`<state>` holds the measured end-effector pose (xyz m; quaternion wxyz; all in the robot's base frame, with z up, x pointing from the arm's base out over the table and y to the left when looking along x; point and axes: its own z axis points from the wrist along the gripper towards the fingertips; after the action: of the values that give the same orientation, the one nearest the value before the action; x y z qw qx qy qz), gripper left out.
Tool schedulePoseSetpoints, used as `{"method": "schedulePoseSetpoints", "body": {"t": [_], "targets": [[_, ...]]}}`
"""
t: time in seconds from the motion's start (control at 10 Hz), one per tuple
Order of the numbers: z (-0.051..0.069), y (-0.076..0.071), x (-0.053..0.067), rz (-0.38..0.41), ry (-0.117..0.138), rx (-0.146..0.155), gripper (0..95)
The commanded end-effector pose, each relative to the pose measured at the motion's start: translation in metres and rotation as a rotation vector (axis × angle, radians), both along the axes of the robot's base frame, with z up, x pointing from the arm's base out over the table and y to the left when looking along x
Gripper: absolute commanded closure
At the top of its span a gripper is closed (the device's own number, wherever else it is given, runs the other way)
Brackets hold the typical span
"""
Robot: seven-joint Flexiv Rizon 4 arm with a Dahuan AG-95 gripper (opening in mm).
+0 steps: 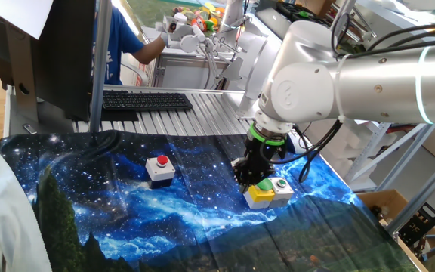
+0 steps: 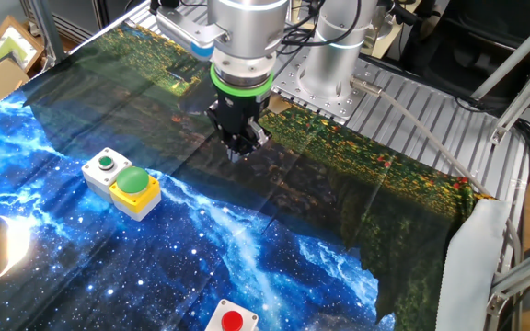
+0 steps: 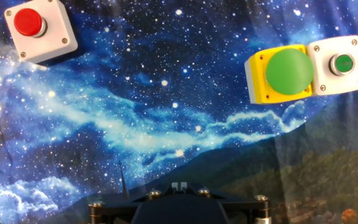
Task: Press three buttons from left to right in sequence
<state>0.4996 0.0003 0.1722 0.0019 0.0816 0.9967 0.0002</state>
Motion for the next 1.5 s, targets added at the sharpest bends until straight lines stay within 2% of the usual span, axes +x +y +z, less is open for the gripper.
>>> {"method": "schedulePoseSetpoints", "body": {"t": [0.1, 0.2, 0.3, 0.5, 0.6, 0.8, 1.2, 1.4, 1.5], "targets": [[0.002, -0.001, -0.001, -0.009, -0.006, -0.013, 95.0], [0.002, -0.001, -0.002, -0.015, -0.009, -0.028, 95.0], [0.002, -0.001, -0.002, -0.022, -0.009, -0.030, 95.0], [0.006, -0.002, -0.004, -0.037, 0.003, 0.018, 95.0], [0.009, -0.004, -0.005, -0.035, 0.010, 0.026, 95.0], [0.011, -0.005, -0.006, -0.024, 0.009, 0.011, 95.0], [0.012, -0.006, -0.005, -0.035, 0.017, 0.009, 95.0], [0.013, -0.008, 0.000, -0.013, 0.023, 0.006, 95.0], [0.015, -0.010, 0.004, -0.004, 0.034, 0.005, 95.0]]}}
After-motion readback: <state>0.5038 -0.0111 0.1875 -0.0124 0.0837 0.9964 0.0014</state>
